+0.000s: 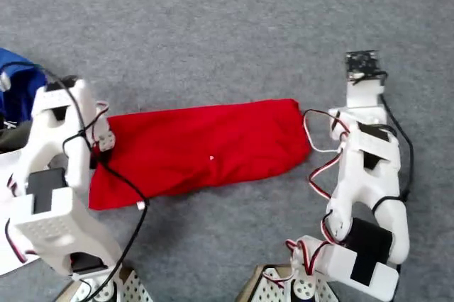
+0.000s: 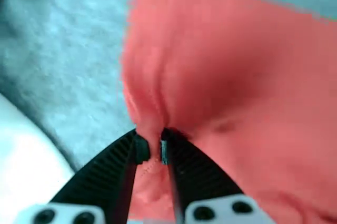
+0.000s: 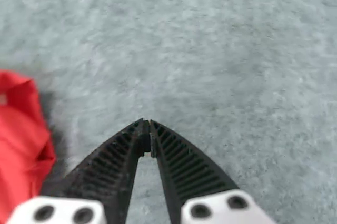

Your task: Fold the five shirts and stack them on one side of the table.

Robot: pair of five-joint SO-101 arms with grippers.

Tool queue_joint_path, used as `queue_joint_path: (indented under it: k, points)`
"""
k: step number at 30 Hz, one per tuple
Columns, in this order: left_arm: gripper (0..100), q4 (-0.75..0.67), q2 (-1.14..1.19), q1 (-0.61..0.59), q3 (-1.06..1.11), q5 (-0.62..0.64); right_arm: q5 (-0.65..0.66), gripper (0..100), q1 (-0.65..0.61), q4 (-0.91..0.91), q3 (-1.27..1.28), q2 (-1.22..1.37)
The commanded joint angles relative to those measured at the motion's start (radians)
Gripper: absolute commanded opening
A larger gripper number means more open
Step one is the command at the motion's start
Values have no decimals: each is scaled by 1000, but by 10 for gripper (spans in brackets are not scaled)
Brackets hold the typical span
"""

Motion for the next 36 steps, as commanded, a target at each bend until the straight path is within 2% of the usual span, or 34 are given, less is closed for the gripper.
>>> queue_joint_path:
  k: [1,8,12,28,36]
  points:
    - [20,129,-77,95,-152,-2,-20,5,22,-31,-5,1]
    - [20,319,-94,339,-376,-31,-18,5,19,-31,-5,1]
    - [22,367,-94,456,-463,-31,-18,5,19,-31,-5,1]
    - [24,344,-85,812,-763,-29,-18,5,18,-31,-5,1]
    - [25,285,131,902,-922,34,-26,5,24,-31,-5,1]
